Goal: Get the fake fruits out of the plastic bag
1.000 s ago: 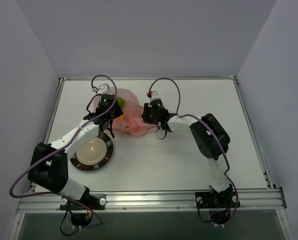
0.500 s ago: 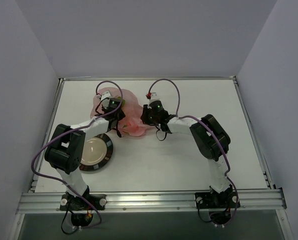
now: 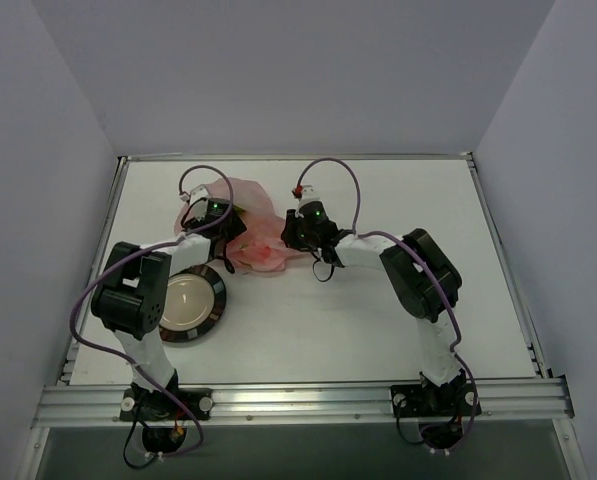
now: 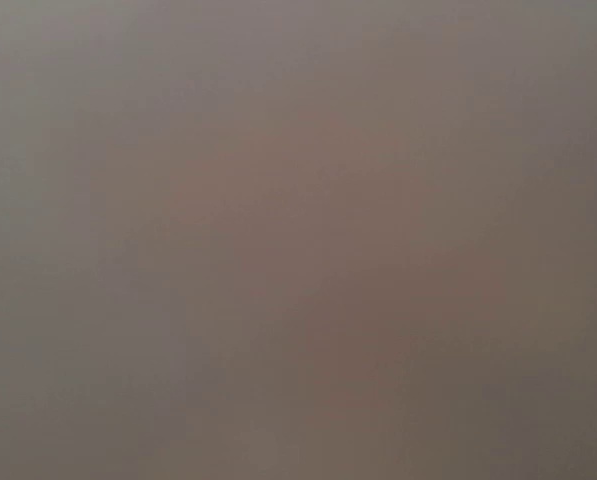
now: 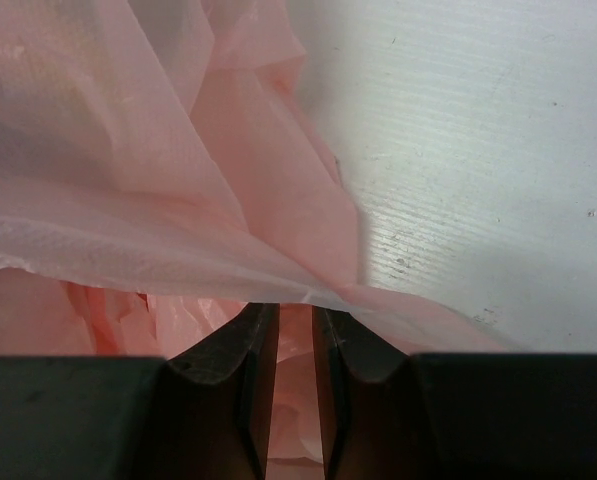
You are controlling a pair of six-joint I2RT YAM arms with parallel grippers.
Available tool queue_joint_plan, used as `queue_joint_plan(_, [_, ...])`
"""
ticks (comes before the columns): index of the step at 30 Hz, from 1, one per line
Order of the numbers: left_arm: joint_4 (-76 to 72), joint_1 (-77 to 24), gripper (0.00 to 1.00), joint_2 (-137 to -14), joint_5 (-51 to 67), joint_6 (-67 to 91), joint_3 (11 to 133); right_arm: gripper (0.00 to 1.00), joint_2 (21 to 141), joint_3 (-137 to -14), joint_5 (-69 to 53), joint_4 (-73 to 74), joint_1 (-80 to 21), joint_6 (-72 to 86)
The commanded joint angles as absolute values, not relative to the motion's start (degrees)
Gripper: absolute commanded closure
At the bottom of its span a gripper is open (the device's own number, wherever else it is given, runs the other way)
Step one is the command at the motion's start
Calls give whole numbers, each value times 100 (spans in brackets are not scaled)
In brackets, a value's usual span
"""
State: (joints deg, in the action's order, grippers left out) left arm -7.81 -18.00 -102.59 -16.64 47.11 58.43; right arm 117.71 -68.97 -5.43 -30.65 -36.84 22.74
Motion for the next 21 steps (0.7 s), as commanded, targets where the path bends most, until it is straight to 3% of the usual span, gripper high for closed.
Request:
queue_joint_plan(1, [-922,-1723,25,-10152,-1591,4676,5986,84,11391,-6838,-563,-3226,-3735,2285])
queue_joint_plan(10, [-669,-1766,8,-8597,-1275,4641,5423,84,11320,-6829,-598,-3217,-3735,2276])
queue_joint_plan(15, [-405,-1863,9,-8218,-1195,4597,5563,84,11320,-6820,-615,-3217,-3744,2285])
queue_joint_plan(21, [-149,-1872,25,-8745,-994,4631,6020,84,11303,-6803,-624,-3234,-3744,2285])
